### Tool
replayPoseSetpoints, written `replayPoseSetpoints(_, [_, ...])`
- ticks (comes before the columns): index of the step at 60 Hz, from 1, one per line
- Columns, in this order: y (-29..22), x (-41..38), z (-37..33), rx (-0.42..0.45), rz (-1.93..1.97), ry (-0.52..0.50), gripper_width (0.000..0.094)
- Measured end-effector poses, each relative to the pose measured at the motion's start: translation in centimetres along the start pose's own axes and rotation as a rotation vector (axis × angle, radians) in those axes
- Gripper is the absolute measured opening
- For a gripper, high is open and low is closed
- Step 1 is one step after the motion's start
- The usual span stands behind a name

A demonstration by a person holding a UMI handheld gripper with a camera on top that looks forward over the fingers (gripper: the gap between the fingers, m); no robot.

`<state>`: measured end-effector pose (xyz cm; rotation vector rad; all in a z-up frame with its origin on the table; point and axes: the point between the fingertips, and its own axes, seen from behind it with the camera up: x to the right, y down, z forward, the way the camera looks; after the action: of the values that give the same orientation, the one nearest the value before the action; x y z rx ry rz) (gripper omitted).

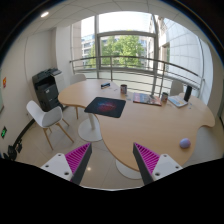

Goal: Arrange mouse

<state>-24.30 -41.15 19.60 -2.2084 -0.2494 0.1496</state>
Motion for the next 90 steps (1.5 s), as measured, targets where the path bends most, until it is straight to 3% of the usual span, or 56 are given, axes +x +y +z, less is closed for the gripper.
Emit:
replayPoseSetpoints(8, [3.4, 3.3, -0.1, -0.055, 0.034, 0.065, 0.0845])
replayPoseSetpoints(17, [10.7, 12.2, 0.9, -0.125, 0.082, 0.163, 0.0846])
replayPoseSetpoints(28, [15.5, 24.8, 3.5, -0.153, 0.122, 0.305, 0.0849])
replayPoseSetpoints(48, [13.6, 40.9, 13.6, -0.08, 0.233, 0.398, 0.0848])
replayPoseSetpoints(70, [9.4, 47.0, 21.1, -0.056, 0.322, 0.398, 0.0831])
replayPoseSetpoints(74, [8.9, 47.3, 21.9, -0.057, 0.298, 0.41, 0.0767])
replayPoseSetpoints(79, [8.1, 47.3, 22.9, -0.052, 0.282, 0.41, 0.0568])
replayPoseSetpoints(90, [8.0, 47.1, 23.0, -0.066, 0.254, 0.416, 0.0497])
